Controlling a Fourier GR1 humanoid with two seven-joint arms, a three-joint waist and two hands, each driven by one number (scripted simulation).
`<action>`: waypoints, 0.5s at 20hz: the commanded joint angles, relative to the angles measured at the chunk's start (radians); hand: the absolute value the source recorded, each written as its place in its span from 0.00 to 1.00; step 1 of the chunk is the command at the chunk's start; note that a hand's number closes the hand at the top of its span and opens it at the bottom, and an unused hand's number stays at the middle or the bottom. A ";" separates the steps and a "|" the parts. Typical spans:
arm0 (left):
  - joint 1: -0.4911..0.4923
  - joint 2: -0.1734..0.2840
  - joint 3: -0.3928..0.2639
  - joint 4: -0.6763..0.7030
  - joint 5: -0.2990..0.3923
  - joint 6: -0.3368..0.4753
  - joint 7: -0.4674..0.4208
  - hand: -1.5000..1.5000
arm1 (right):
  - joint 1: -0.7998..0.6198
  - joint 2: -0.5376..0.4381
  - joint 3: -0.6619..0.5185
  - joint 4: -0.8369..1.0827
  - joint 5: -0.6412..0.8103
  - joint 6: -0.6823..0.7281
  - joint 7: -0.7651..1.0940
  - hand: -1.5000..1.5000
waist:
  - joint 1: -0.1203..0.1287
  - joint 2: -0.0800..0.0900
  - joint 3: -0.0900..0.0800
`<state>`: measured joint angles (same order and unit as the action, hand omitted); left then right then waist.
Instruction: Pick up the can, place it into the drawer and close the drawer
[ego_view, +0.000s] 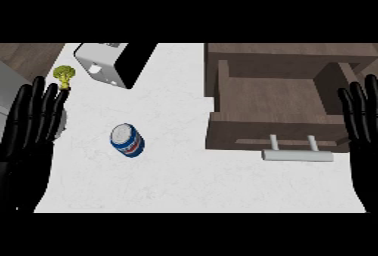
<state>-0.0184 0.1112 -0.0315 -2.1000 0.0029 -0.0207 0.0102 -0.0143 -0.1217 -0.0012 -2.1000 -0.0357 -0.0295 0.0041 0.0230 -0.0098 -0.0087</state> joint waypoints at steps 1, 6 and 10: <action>0.011 0.045 0.051 0.007 0.126 -0.107 -0.040 0.00 | 0.025 0.005 0.019 -0.010 0.003 0.022 -0.013 0.00 | -0.022 0.009 0.008; -0.084 0.147 -0.026 0.109 0.419 -0.431 -0.051 0.00 | -0.004 0.000 0.043 0.008 -0.013 0.038 0.013 0.00 | -0.043 0.018 0.004; -0.022 0.311 0.067 0.240 0.436 -0.502 0.102 0.00 | 0.136 0.015 -0.059 0.046 0.008 -0.066 0.155 0.00 | -0.043 0.014 0.008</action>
<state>-0.0452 0.3119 -0.0142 -1.9404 0.3360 -0.3967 0.0594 0.0624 -0.1037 -0.0185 -2.0620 -0.0297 -0.0656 0.0950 -0.0191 0.0067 -0.0025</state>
